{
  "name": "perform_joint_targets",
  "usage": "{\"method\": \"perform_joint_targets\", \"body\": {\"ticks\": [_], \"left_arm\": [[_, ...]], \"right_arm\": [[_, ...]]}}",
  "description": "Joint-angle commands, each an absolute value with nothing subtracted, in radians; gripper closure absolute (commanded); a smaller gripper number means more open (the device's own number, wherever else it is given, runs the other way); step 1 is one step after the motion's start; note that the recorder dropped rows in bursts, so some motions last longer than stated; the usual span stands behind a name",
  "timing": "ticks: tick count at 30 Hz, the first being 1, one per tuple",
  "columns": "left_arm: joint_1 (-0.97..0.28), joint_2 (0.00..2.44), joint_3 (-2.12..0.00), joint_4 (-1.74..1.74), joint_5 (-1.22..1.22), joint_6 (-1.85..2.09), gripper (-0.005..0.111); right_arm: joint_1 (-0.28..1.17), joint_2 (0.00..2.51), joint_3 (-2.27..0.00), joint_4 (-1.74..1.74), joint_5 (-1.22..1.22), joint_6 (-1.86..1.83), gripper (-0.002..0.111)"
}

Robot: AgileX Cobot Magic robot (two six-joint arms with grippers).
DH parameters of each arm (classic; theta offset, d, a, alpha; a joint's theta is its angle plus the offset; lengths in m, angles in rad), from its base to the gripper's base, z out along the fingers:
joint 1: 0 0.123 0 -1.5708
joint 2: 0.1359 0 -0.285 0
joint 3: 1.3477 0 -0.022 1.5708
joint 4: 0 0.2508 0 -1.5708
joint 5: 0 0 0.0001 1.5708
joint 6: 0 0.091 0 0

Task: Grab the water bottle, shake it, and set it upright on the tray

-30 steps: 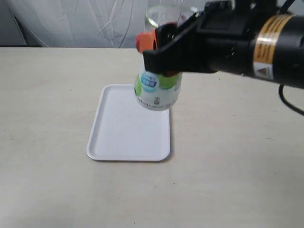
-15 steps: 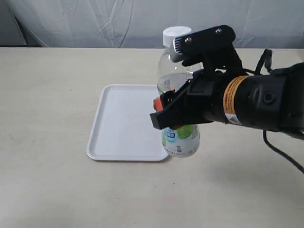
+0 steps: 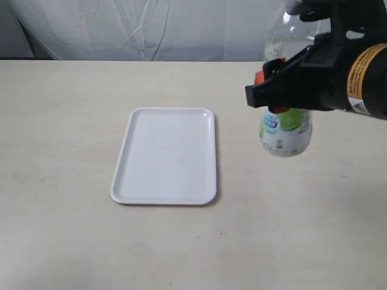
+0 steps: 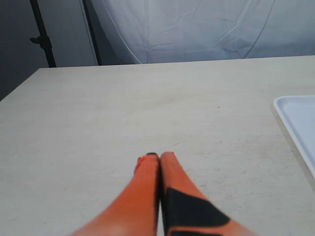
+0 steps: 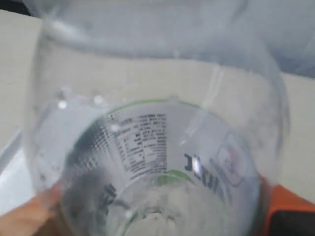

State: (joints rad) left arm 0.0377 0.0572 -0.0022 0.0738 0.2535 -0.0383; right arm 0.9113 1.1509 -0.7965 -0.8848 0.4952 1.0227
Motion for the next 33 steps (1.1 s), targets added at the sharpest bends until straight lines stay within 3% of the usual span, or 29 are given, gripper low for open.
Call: {"method": "perform_joint_targets", "body": {"ticks": [1, 5, 8, 11, 15, 22, 28, 33], "left_arm": [[0.038, 0.053, 0.0, 0.064, 0.24, -0.045, 0.107], [0.038, 0.053, 0.0, 0.064, 0.24, -0.045, 0.107], [0.038, 0.053, 0.0, 0.064, 0.24, -0.045, 0.107], [0.038, 0.053, 0.0, 0.064, 0.24, -0.045, 0.107], [0.038, 0.053, 0.0, 0.064, 0.24, -0.045, 0.107], [0.038, 0.053, 0.0, 0.064, 0.24, -0.045, 0.107], [0.038, 0.053, 0.0, 0.064, 0.24, -0.045, 0.107], [0.038, 0.053, 0.0, 0.064, 0.24, -0.045, 0.107]], "right_arm": [[1.013, 1.144, -0.753, -0.646, 0.14, 0.7, 0.109], [1.028, 1.142, -0.788, -0.724, 0.298, 0.619, 0.109], [0.96, 1.147, -0.803, -0.851, 0.383, 0.91, 0.109], [0.943, 1.159, -0.803, -0.836, 0.296, 1.126, 0.109], [1.036, 1.184, -0.781, -0.89, -0.023, 1.021, 0.109], [1.056, 1.168, -0.846, -0.974, 0.467, 1.031, 0.109], [1.082, 1.031, -0.92, -0.975, 0.319, 0.993, 0.109], [1.082, 1.016, -0.918, -0.967, 0.382, 0.993, 0.109]]}}
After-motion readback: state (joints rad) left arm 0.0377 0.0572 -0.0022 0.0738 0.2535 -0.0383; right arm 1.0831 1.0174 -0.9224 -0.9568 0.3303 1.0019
